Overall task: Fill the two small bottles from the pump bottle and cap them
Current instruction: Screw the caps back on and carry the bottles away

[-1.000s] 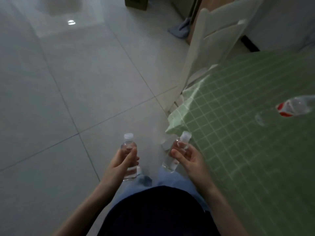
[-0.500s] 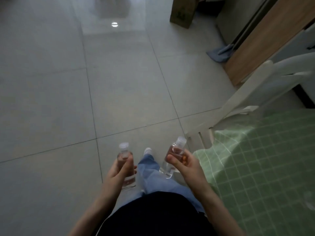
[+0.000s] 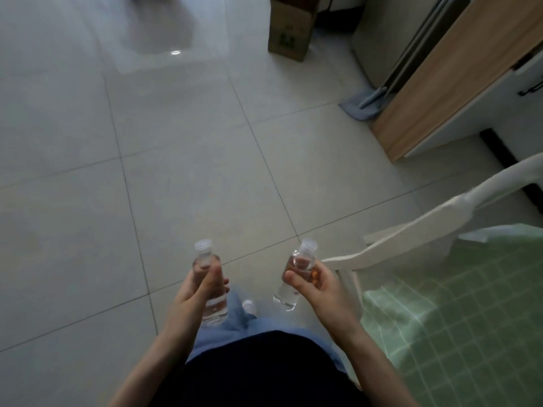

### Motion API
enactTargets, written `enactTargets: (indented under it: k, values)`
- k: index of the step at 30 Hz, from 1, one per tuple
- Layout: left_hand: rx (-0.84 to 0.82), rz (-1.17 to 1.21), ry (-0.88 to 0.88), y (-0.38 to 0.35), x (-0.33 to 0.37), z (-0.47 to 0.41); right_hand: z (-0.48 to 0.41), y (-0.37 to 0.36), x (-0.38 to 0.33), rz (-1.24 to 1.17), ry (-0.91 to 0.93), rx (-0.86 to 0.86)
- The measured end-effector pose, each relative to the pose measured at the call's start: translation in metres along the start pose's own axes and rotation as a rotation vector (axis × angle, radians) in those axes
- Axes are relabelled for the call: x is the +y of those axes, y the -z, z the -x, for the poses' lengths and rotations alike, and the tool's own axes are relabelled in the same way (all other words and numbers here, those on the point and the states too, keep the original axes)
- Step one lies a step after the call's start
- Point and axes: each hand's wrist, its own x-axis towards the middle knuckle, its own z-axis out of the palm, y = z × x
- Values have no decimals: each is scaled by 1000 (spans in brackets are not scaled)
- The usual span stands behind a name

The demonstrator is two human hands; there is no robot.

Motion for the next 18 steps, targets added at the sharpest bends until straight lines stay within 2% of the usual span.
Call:
enactTargets:
  k: [9, 18]
  values:
    - [-181, -17, 34, -61, 92, -137, -117, 9, -55, -91, -31, 184]
    - [-364, -179, 44, -136, 200, -259, -233, 30, -123, -207, -22, 359]
